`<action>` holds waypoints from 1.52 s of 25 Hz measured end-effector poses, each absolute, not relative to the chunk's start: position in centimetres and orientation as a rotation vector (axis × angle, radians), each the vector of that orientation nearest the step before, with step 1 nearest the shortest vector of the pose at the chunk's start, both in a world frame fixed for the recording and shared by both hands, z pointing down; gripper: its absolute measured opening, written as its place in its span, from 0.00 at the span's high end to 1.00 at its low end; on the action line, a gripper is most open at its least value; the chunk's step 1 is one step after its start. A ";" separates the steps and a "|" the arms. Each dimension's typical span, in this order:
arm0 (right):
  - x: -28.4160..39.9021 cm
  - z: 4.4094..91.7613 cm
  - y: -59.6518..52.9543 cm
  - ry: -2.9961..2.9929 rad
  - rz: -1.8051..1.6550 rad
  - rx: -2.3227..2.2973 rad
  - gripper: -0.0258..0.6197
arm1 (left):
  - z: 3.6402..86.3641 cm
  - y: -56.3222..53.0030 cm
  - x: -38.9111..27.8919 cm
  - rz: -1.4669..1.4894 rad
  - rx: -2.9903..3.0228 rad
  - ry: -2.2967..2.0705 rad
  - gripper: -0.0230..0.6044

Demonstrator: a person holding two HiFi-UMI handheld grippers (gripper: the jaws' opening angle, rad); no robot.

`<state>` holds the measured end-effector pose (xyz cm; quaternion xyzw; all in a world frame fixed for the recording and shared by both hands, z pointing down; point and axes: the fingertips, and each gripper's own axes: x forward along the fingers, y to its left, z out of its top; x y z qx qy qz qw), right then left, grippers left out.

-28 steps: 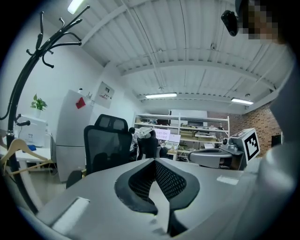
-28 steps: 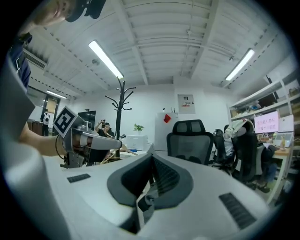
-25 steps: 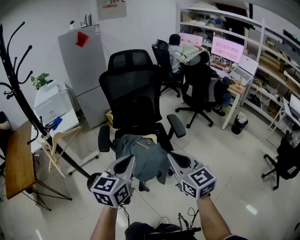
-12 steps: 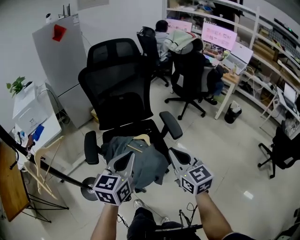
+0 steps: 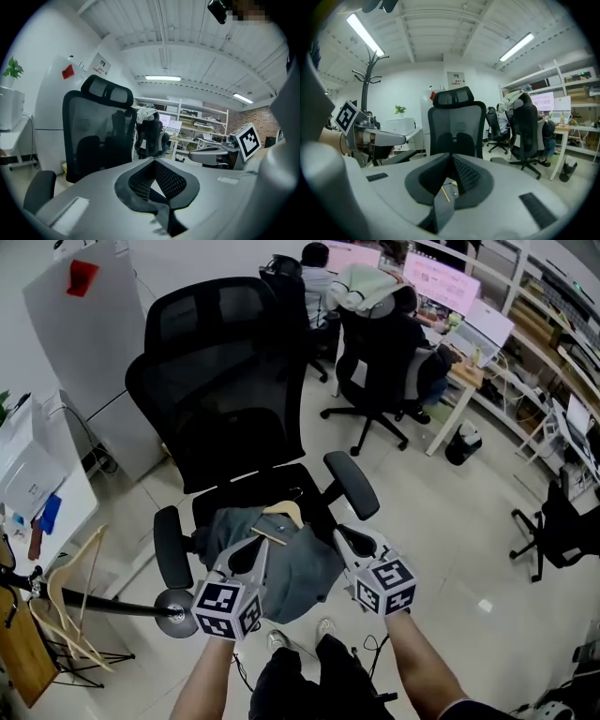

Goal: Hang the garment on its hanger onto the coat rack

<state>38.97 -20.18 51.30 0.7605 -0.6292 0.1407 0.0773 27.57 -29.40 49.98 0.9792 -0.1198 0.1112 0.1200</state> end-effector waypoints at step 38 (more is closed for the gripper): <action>43.7 89.3 -33.5 -1.819 1.271 1.623 0.66 | 75.3 -34.3 32.9 0.609 2.499 -0.467 0.96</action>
